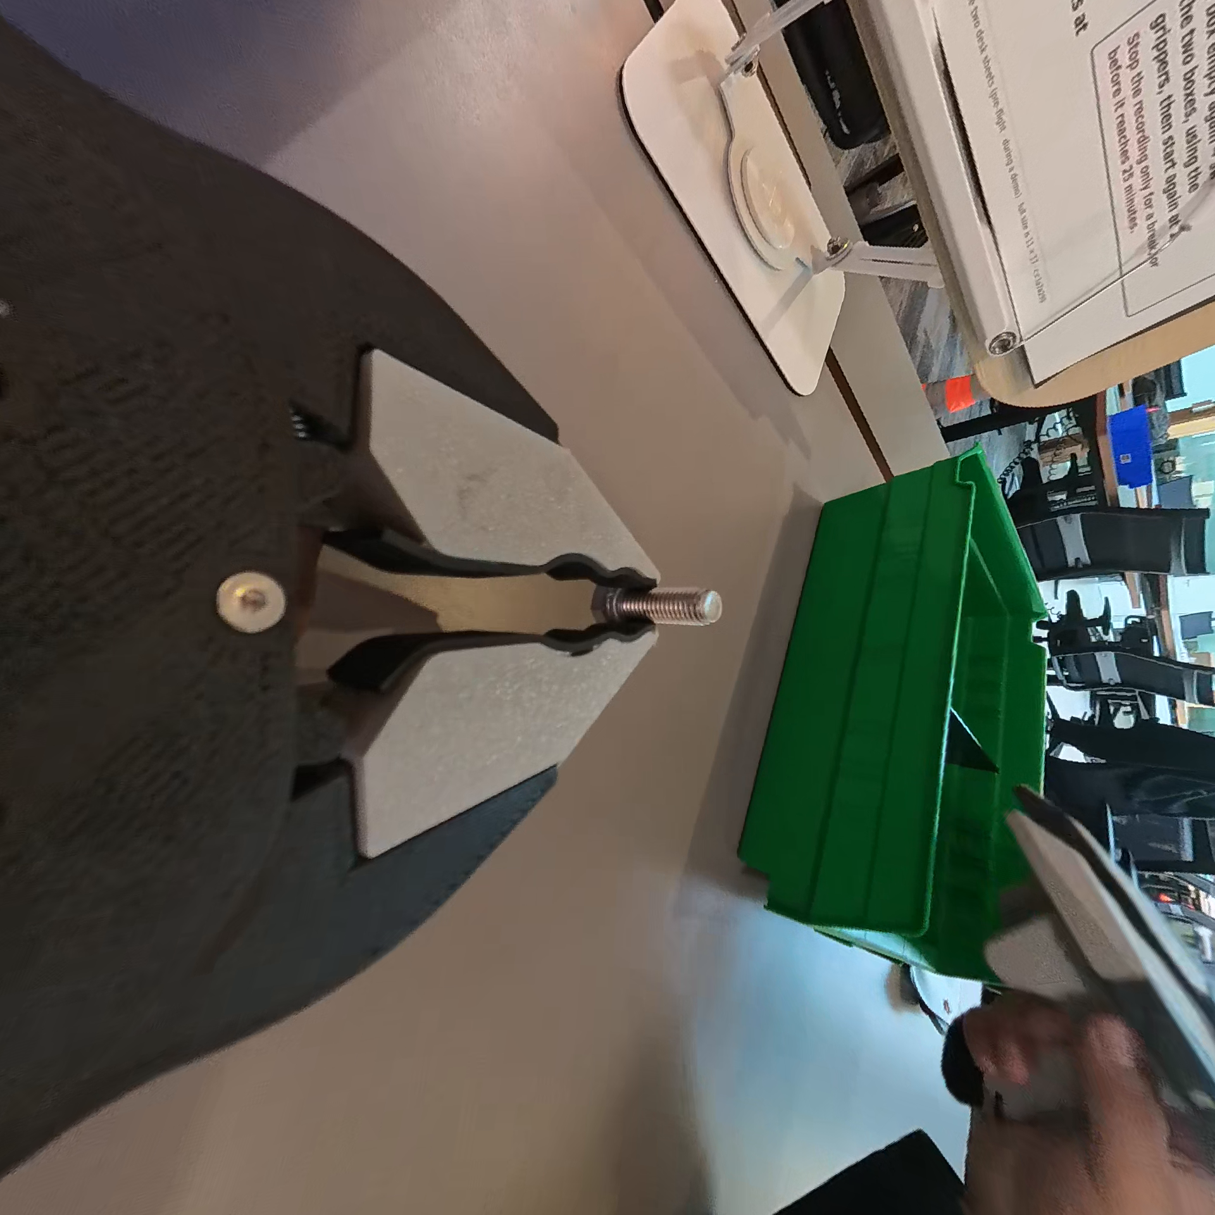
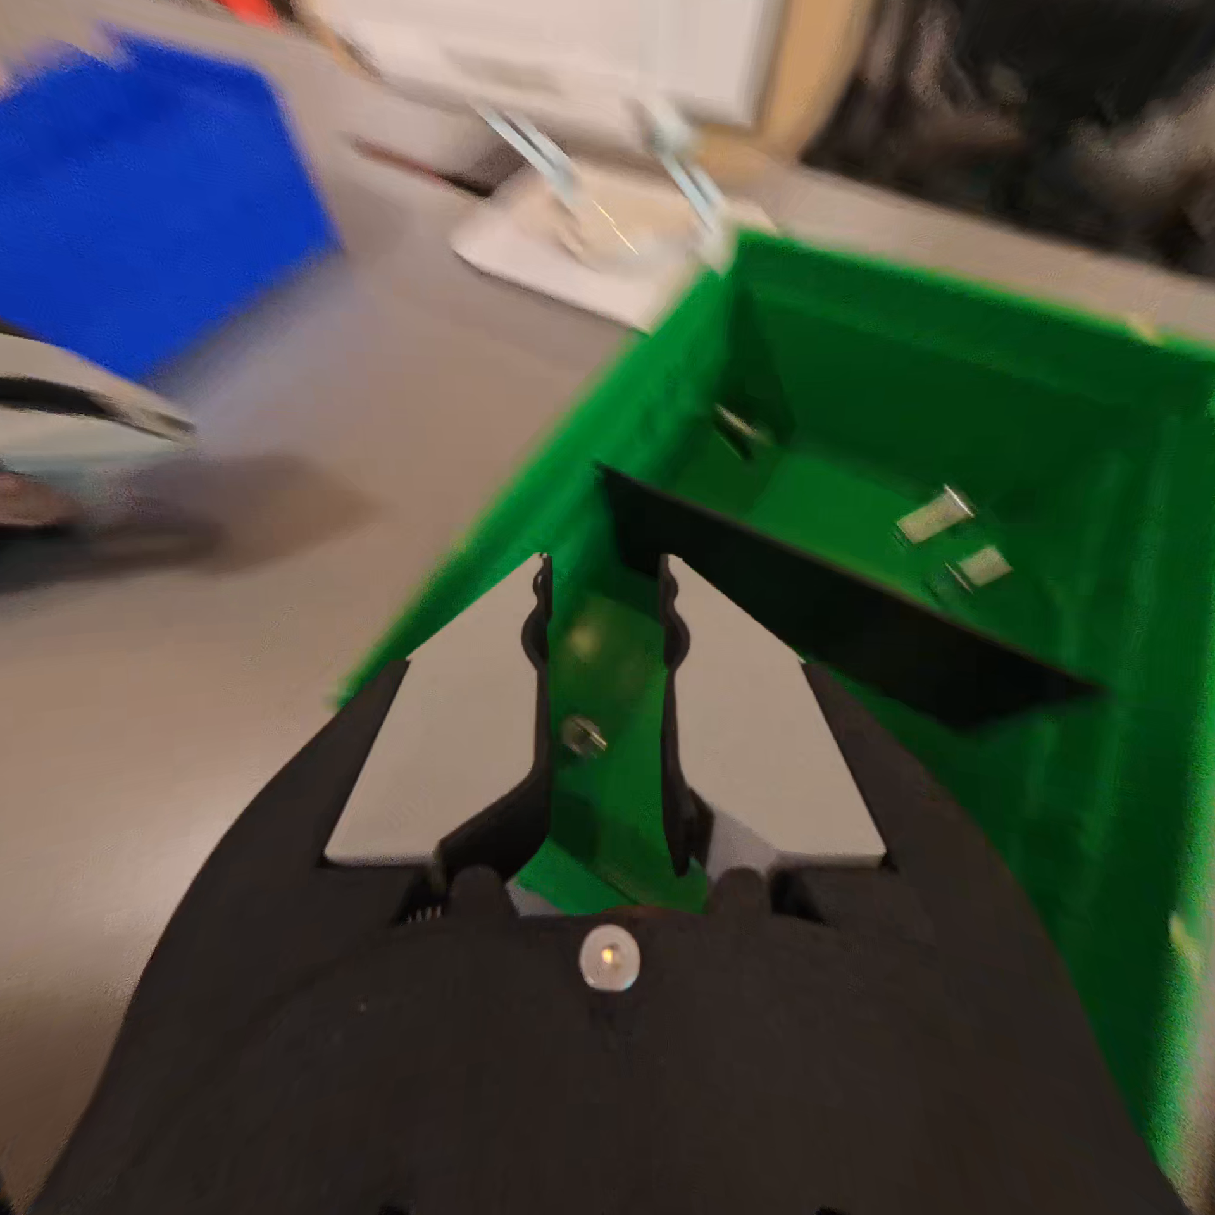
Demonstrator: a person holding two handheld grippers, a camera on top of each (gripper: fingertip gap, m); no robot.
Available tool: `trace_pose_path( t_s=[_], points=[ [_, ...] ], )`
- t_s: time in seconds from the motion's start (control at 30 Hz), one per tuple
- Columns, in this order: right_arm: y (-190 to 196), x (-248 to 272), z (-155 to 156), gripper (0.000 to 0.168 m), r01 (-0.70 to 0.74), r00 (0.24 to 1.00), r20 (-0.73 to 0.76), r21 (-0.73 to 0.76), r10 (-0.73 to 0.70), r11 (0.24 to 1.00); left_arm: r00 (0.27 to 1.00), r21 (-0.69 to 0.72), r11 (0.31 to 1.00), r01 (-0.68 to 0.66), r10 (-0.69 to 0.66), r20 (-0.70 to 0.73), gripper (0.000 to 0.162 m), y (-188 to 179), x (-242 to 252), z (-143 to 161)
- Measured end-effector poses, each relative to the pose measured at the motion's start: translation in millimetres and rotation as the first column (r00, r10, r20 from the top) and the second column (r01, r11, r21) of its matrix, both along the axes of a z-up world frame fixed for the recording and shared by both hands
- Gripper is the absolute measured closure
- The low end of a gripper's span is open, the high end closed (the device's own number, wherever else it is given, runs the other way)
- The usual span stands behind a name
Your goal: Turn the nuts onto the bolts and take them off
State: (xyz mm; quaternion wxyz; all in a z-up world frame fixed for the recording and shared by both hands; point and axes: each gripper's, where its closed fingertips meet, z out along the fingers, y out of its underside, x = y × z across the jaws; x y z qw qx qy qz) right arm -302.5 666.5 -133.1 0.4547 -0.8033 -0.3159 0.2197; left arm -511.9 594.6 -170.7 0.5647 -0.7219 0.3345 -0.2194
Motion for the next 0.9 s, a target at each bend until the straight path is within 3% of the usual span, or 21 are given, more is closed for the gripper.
trace_pose_path(
  t_s=[0.1,0.3,0.57,0.63,0.9],
  points=[
    [-41.5,-60.0,30.0,0.144,-0.27,0.955,-0.105,0.085,0.278,0.959,1.0,0.025,1.0,0.011,-0.011,0.005,0.155,-2.0,2.7,4.2],
    [-91.4,-155.5,14.1,0.144,-0.468,0.88,-0.063,0.054,0.47,0.882,0.999,0.056,0.997,0.05,-0.049,-0.02,0.155,-9.6,13.5,3.9],
    [-93.7,-208.5,-18.8,0.141,-0.436,0.899,-0.024,0.026,0.437,0.899,0.996,0.069,0.995,0.072,-0.068,-0.062,0.155,-15.8,23.2,-1.0],
    [-94.1,-211.6,-20.3,0.161,-0.442,0.895,-0.048,0.028,0.443,0.897,0.995,0.07,0.994,0.081,-0.076,-0.066,0.155,-17.6,24.3,-1.3],
    [-83.2,-201.3,-3.2,0.162,-0.383,0.916,-0.087,0.098,0.391,0.919,0.999,0.154,0.987,0.037,-0.042,0.029,0.149,-16.8,19.6,22.2]
  ],
)
